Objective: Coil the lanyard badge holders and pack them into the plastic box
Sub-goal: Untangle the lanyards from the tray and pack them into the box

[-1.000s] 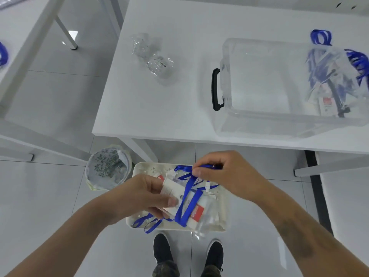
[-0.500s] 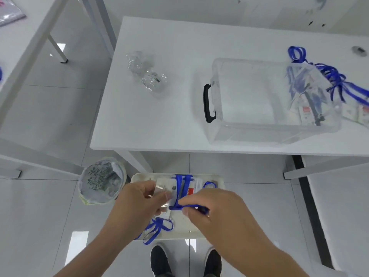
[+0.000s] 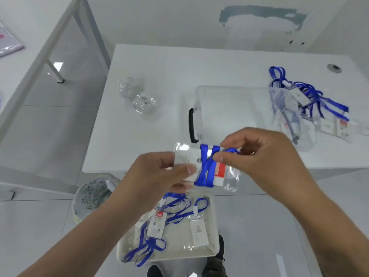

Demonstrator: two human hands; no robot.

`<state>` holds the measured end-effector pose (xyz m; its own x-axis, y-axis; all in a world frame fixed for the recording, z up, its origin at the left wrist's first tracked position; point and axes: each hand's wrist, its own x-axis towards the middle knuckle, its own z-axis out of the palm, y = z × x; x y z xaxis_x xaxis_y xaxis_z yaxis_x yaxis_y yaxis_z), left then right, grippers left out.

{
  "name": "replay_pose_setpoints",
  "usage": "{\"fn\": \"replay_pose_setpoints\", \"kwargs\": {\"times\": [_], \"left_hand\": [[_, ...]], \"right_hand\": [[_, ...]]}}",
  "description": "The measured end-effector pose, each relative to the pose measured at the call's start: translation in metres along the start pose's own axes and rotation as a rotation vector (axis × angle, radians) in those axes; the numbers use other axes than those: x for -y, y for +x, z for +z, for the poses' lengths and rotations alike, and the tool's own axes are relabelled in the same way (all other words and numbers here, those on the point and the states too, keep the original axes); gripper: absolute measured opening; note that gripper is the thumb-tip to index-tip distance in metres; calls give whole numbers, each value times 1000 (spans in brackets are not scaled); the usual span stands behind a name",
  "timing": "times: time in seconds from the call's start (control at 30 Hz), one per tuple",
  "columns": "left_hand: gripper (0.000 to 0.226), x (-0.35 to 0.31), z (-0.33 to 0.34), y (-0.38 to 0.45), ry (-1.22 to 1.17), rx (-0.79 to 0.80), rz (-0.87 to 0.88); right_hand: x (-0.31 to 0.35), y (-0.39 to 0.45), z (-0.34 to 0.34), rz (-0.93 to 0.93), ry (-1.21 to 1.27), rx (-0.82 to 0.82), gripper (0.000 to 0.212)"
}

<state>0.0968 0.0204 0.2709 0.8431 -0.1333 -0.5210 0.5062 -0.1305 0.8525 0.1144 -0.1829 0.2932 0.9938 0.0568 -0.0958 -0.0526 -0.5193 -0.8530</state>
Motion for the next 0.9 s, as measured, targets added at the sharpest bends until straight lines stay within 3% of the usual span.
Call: {"fn": "replay_pose_setpoints", "kwargs": {"times": [0.17, 0.27, 0.37, 0.5, 0.57, 0.67, 0.73, 0.9], "left_hand": [[20, -58, 57, 50, 41, -111, 102], [11, -77, 87, 97, 210, -203, 137], [4, -78, 112, 150, 418, -223, 14], [13, -67, 134, 204, 570, -198, -195], [4, -61, 143, 221, 599, -200, -290], [16, -49, 149, 240, 710, -194, -357], [22, -43, 152, 249, 741, -204, -372], [20, -35, 165, 263, 743, -226, -344]], "right_hand": [[-5, 63, -72, -25, -233, -5, 12], [-23, 109, -99, 0, -462, 65, 9], [-53, 151, -104, 4, -740, 193, 14], [-96, 181, -84, 56, -1020, 349, 22], [-111, 188, -75, 64, -1091, 392, 24], [-122, 192, -66, 60, -1156, 471, 7], [-127, 194, -63, 56, -1171, 480, 21], [-133, 199, -67, 92, -1189, 465, 33]]}}
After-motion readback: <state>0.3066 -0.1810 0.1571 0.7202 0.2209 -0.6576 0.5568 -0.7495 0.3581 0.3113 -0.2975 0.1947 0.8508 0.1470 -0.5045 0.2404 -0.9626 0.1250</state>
